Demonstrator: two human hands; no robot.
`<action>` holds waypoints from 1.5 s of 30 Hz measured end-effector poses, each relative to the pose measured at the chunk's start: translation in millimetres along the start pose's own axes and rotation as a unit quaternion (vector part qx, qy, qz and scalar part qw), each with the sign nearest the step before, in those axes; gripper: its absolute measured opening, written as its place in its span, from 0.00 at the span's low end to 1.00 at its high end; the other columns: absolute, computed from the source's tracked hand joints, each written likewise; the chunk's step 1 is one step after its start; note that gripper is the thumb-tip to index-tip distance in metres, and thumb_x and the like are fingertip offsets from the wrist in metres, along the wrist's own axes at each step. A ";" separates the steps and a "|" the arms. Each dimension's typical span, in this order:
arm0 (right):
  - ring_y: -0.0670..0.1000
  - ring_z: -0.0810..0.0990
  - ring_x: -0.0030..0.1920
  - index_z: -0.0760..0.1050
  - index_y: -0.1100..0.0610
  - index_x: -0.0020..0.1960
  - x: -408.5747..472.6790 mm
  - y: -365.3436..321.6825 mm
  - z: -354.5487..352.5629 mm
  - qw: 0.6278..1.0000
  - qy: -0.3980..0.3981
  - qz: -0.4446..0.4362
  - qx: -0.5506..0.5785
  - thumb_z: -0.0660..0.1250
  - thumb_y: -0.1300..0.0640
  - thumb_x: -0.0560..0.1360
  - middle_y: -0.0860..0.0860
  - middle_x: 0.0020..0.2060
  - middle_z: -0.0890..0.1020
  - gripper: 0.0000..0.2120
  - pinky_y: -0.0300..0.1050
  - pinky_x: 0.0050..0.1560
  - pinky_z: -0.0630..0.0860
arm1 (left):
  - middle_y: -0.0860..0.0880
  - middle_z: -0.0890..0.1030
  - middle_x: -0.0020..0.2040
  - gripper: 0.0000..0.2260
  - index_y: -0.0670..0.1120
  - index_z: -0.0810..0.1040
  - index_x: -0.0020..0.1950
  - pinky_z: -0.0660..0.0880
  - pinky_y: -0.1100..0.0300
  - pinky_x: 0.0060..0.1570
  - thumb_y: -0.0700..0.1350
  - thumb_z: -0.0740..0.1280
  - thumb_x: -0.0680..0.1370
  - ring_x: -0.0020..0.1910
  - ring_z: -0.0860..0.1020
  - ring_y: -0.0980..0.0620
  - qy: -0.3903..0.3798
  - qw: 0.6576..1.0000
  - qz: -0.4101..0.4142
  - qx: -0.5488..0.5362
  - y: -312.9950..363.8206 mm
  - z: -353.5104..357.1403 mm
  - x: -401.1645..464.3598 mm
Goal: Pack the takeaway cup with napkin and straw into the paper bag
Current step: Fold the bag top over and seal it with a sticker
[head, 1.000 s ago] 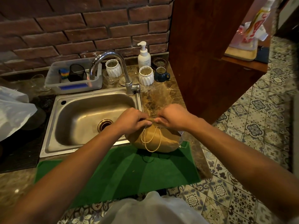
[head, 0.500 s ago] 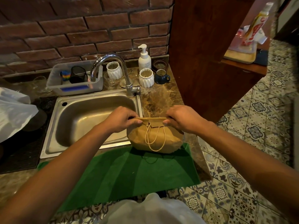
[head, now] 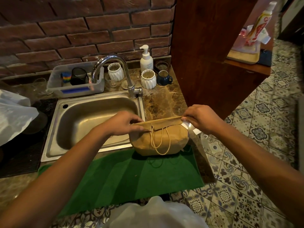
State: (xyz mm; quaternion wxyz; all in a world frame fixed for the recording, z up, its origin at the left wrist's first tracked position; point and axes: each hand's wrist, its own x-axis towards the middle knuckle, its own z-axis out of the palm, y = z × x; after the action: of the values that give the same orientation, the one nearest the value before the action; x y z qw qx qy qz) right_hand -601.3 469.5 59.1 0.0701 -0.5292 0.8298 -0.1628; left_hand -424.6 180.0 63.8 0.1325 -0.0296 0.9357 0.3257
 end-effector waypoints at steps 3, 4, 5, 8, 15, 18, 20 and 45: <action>0.52 0.81 0.50 0.85 0.56 0.56 2.0 -1.7 -1.1 1.000 0.002 -0.014 0.009 0.68 0.53 0.81 0.51 0.48 0.86 0.10 0.44 0.46 0.68 | 0.56 0.86 0.48 0.13 0.53 0.87 0.55 0.79 0.53 0.46 0.59 0.70 0.78 0.46 0.82 0.56 0.021 0.998 0.031 0.057 24.2 3.8 16.2; 0.52 0.81 0.50 0.85 0.57 0.56 2.4 -1.7 -0.6 1.000 0.009 -0.016 0.015 0.69 0.54 0.81 0.51 0.49 0.86 0.10 0.44 0.46 0.69 | 0.55 0.87 0.46 0.12 0.53 0.88 0.53 0.79 0.51 0.45 0.58 0.69 0.78 0.44 0.82 0.55 0.029 0.996 0.035 0.079 29.2 7.1 21.4; 0.52 0.81 0.50 0.86 0.57 0.56 2.6 -1.6 -0.7 1.000 0.019 -0.009 0.022 0.69 0.54 0.81 0.51 0.49 0.86 0.10 0.44 0.46 0.69 | 0.54 0.87 0.45 0.11 0.53 0.88 0.51 0.79 0.50 0.45 0.57 0.70 0.78 0.43 0.81 0.55 0.033 0.995 0.031 0.092 32.7 9.7 25.8; 0.52 0.80 0.49 0.85 0.56 0.57 -0.5 2.4 5.4 0.997 0.053 0.033 0.049 0.69 0.53 0.81 0.51 0.48 0.87 0.10 0.45 0.45 0.70 | 0.54 0.86 0.44 0.08 0.51 0.87 0.50 0.79 0.49 0.46 0.52 0.71 0.78 0.43 0.81 0.55 0.040 0.995 0.012 0.086 35.6 14.9 32.5; 0.49 0.81 0.50 0.86 0.54 0.56 -1.5 3.6 22.9 0.979 0.078 0.104 0.157 0.70 0.54 0.80 0.49 0.49 0.87 0.09 0.48 0.49 0.78 | 0.52 0.85 0.43 0.07 0.49 0.86 0.50 0.77 0.51 0.44 0.51 0.71 0.78 0.43 0.80 0.55 0.039 0.998 -0.005 0.039 32.1 25.0 35.4; 0.46 0.83 0.47 0.86 0.51 0.54 0.4 7.0 25.8 0.960 0.104 0.149 0.212 0.72 0.48 0.79 0.45 0.46 0.87 0.09 0.46 0.47 0.79 | 0.54 0.84 0.41 0.07 0.50 0.86 0.49 0.77 0.52 0.43 0.50 0.70 0.79 0.42 0.80 0.54 0.052 0.997 -0.003 0.048 33.3 22.4 35.5; 0.45 0.84 0.46 0.85 0.50 0.53 -4.5 19.2 34.1 0.924 0.148 0.221 0.276 0.70 0.43 0.78 0.44 0.46 0.86 0.13 0.44 0.47 0.80 | 0.55 0.83 0.40 0.06 0.51 0.86 0.49 0.76 0.53 0.43 0.51 0.70 0.79 0.41 0.80 0.55 0.077 0.996 -0.014 0.049 31.7 19.5 34.2; 0.56 0.83 0.40 0.85 0.53 0.49 -38.8 118.9 149.1 0.875 0.012 0.474 0.101 0.67 0.48 0.81 0.54 0.40 0.86 0.11 0.54 0.45 0.84 | 0.55 0.84 0.36 0.08 0.52 0.85 0.43 0.75 0.52 0.41 0.53 0.70 0.77 0.38 0.81 0.53 0.117 0.990 -0.083 0.000 18.5 29.9 15.0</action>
State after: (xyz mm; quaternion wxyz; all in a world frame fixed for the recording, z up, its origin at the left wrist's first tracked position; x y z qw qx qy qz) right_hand -643.3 521.3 -123.7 0.1817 -0.0608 0.9609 -0.1999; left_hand -434.9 213.5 48.4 0.0487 -0.1452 0.9390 0.3079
